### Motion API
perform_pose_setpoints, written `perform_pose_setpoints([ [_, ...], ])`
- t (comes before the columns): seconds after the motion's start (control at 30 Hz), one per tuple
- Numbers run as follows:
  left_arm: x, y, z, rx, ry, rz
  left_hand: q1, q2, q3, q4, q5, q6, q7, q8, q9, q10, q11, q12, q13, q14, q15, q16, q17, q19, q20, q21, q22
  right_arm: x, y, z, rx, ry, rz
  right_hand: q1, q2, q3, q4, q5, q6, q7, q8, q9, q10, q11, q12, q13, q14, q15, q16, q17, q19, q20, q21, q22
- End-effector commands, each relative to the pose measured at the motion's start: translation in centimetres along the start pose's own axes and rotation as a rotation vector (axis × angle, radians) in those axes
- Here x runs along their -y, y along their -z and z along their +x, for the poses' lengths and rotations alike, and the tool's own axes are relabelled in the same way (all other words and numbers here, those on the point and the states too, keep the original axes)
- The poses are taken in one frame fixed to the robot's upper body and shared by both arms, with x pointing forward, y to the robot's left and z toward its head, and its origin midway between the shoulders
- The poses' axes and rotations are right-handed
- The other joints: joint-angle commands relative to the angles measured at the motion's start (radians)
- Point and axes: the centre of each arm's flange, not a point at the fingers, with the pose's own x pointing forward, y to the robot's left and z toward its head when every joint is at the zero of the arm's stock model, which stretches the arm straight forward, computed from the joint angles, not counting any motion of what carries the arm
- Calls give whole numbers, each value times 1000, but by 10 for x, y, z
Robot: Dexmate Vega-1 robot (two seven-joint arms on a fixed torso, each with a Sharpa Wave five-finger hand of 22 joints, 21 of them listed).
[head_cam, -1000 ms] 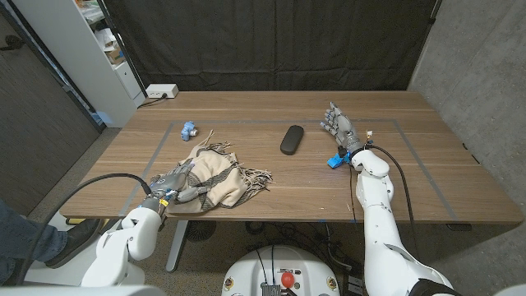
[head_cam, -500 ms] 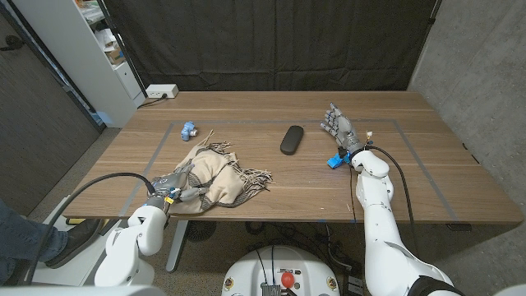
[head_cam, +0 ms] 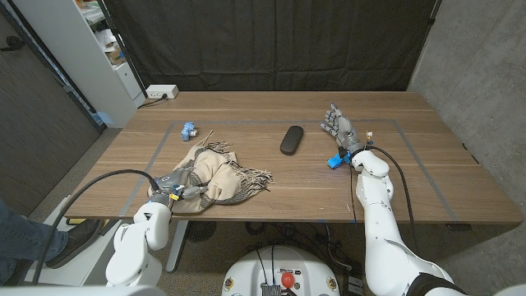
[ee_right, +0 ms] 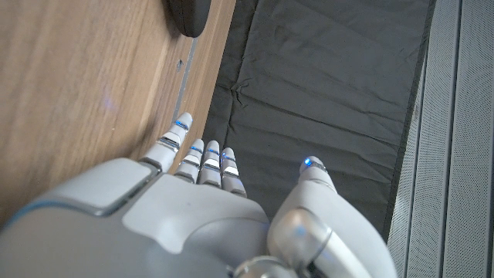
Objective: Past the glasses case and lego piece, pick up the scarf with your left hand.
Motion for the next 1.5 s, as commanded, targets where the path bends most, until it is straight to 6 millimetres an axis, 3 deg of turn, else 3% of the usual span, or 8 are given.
perform_pose_setpoints([
  [0.03, 15, 0, 7, -17, 37, -4, 252, 182, 29, -16, -23, 71, -6, 31, 21, 35, 1, 41, 47, 224, -60, 88, 160, 448, -57, 58, 73, -1, 1, 4, -4, -3, 1, 1, 5, 4, -6, 6, 8, -3, 8, 5, 7, 0, -2, 5, 10, 3, 6, 5, 2, 7, 0, 2],
  [0.2, 17, 0, 8, -19, 11, -16, 358, 209, 32, -22, -40, 124, -1, 57, 43, 58, -2, 82, 100, 238, -67, 150, 237, 457, -81, 106, 98, -2, 1, 5, -3, -4, 1, 1, 5, 4, -6, 6, 8, -2, 8, 5, 7, 0, -2, 5, 10, 3, 6, 5, 1, 7, 0, 2],
  [0.23, 17, 0, 8, -22, 13, -24, 406, 220, 34, -25, -41, 143, 5, 69, 54, 59, -3, 97, 124, 246, -73, 180, 272, 457, -86, 130, 113, -2, 1, 5, -3, -3, 1, 1, 5, 4, -7, 6, 8, -2, 8, 5, 7, -1, -2, 5, 10, 4, 6, 5, 2, 6, 1, 2],
  [0.43, 20, 0, 8, -30, -19, -45, 531, 245, 36, -23, -34, 222, 30, 120, 93, 105, 2, 155, 207, 289, -96, 281, 380, 485, -140, 219, 153, -2, -1, 6, 1, -3, 0, 1, 5, 4, -7, 6, 8, -2, 8, 5, 6, -1, -3, 5, 10, 2, 5, 5, 1, 7, 0, 2],
  [0.63, 18, 0, 7, -25, -58, -62, 685, 248, 45, -22, -20, 321, 50, 209, 173, 170, -21, 247, 373, 374, -154, 394, 508, 569, -245, 393, 209, -3, -3, 7, 5, -5, 1, 0, 6, 4, -7, 6, 8, -3, 8, 5, 5, -4, -3, 5, 9, 4, 5, 5, 1, 7, 0, 2],
  [0.77, 18, -1, 7, -26, -72, -71, 712, 238, 41, -14, -16, 358, 60, 251, 220, 197, -33, 295, 464, 404, -168, 414, 554, 589, -283, 472, 217, -3, -3, 8, 6, -7, 2, 0, 6, 3, -7, 5, 9, -3, 8, 5, 6, -2, -3, 5, 9, 4, 5, 6, 1, 7, 1, 2],
  [1.2, 19, -3, 5, -11, -99, -121, 736, 230, 47, -10, -8, 393, 63, 317, 305, 221, -36, 366, 616, 439, -181, 422, 619, 589, -319, 585, 217, -3, -1, 6, 8, -8, 7, -1, 7, 3, -8, 5, 8, -2, 8, 5, 8, -1, -2, 5, 9, 4, 5, 6, 0, 8, 1, 2],
  [1.5, 15, -5, 0, 21, -130, -145, 736, 233, 53, -5, -4, 390, 62, 339, 342, 224, -33, 391, 678, 456, -182, 423, 645, 584, -325, 628, 212, -3, -2, 3, 12, -9, 10, -1, 7, 3, -9, 5, 10, -1, 8, 5, 8, -1, -2, 5, 11, 4, 5, 6, 1, 9, 1, 2],
])
